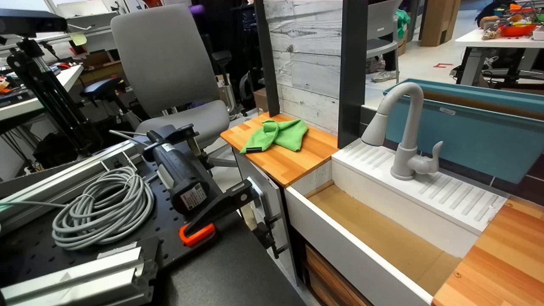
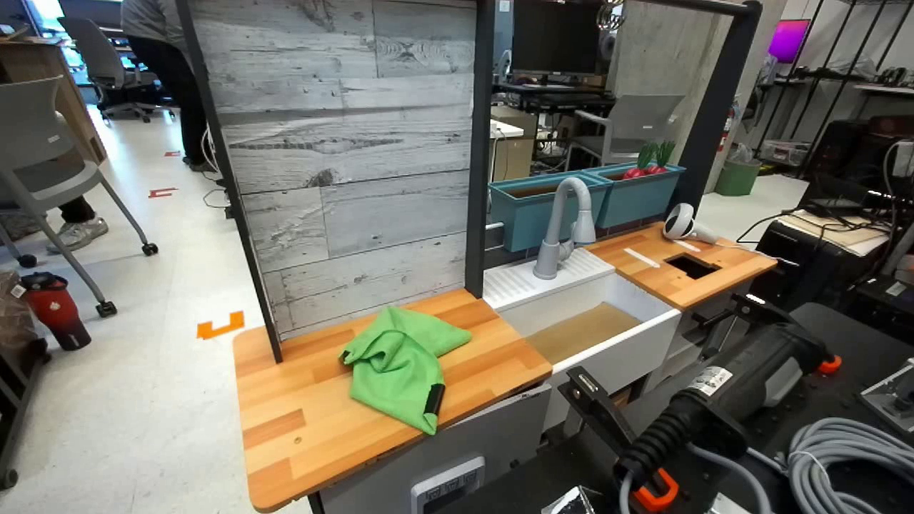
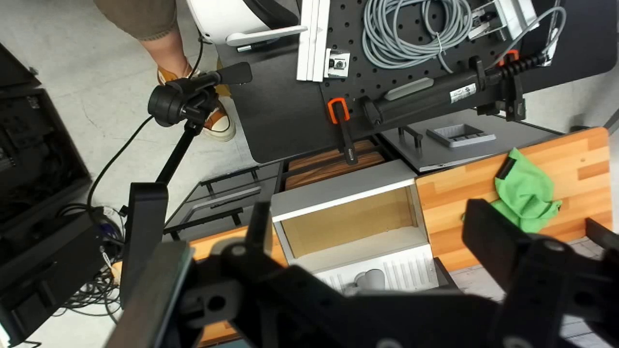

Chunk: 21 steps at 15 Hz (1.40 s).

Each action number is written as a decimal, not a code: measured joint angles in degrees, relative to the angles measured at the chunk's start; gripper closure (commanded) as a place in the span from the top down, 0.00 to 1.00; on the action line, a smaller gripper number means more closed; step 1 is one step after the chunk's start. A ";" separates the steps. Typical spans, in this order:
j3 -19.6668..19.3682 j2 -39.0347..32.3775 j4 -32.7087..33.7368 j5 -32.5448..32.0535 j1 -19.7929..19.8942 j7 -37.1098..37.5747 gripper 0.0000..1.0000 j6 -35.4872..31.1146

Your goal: Move the green towel to the right.

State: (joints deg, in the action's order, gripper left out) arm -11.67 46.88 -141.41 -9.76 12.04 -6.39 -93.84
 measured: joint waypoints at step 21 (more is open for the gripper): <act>2.59 -2.92 -5.82 4.27 -1.55 8.99 1.00 -11.50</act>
State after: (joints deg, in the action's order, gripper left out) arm -9.08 43.96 -147.23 -5.49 10.49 2.60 -105.34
